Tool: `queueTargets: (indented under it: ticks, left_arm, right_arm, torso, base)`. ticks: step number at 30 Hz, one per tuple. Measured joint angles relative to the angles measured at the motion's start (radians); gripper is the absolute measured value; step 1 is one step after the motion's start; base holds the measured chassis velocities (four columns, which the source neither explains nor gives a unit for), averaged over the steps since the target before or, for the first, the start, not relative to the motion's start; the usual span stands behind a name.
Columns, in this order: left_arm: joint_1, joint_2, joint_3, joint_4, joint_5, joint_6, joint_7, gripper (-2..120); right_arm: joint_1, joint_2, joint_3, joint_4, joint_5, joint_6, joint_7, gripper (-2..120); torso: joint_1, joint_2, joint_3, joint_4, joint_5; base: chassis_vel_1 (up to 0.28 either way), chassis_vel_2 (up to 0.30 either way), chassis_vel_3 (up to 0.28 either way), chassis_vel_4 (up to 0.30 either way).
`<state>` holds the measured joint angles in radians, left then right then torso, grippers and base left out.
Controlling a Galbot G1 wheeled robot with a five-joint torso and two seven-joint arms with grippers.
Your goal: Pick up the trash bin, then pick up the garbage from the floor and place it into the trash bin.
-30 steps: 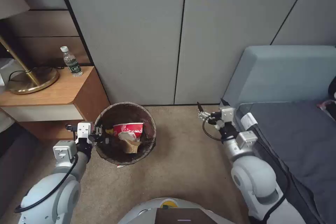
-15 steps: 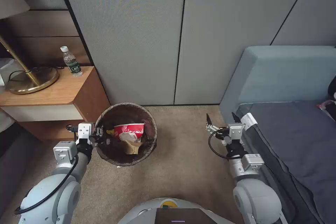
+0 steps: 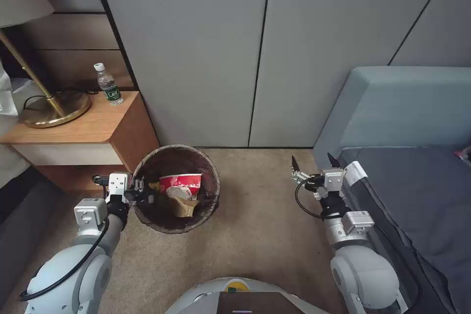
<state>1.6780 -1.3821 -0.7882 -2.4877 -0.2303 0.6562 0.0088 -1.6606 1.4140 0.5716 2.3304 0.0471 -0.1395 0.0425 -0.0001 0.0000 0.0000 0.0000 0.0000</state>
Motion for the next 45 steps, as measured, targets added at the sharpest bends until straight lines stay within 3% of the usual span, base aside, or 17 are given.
queueTargets:
  ticks: [45]
  left_arm:
    - [0.011, -0.011, -0.006, -0.012, 0.003, -0.003, 0.002, 3]
  right_arm:
    - [0.046, -0.048, 0.009, -0.016, 0.058, -0.042, -0.009, 100]
  torso:
    - [0.000, 0.000, 0.000, 0.0001, 0.0000]
  base:
    - [0.044, 0.045, 0.050, 0.047]
